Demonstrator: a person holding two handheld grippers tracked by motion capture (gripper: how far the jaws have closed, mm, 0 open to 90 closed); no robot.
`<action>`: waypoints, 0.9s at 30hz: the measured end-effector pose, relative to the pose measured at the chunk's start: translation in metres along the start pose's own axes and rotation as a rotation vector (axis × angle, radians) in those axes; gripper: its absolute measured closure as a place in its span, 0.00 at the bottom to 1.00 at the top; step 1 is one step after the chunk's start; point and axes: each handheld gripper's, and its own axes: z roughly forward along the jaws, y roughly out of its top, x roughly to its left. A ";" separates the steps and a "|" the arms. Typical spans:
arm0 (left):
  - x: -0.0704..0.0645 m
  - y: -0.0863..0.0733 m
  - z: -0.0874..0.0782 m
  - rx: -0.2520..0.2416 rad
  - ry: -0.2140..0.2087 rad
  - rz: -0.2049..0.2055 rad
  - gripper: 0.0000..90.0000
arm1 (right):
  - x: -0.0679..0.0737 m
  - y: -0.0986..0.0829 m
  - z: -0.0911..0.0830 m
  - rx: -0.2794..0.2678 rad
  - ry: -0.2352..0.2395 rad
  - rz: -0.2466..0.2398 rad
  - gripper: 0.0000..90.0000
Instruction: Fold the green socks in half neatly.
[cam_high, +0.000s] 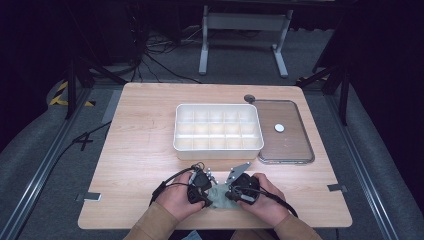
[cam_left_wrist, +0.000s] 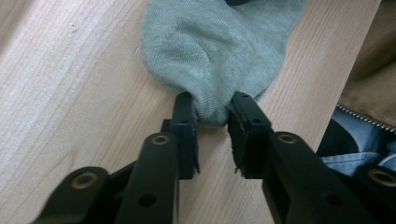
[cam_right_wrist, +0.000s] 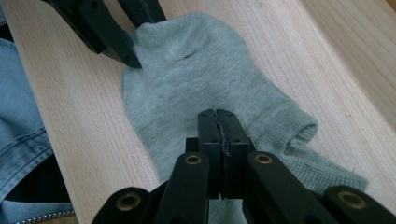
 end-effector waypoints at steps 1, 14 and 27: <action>0.000 0.000 0.000 0.000 0.000 0.000 0.86 | 0.000 0.000 0.000 0.000 0.000 0.001 1.00; -0.005 0.003 -0.014 -0.091 0.004 0.028 0.92 | -0.001 -0.001 0.000 -0.007 0.008 0.015 1.00; -0.003 0.005 -0.019 -0.088 0.002 -0.021 0.81 | -0.002 -0.005 0.000 -0.029 0.012 0.034 1.00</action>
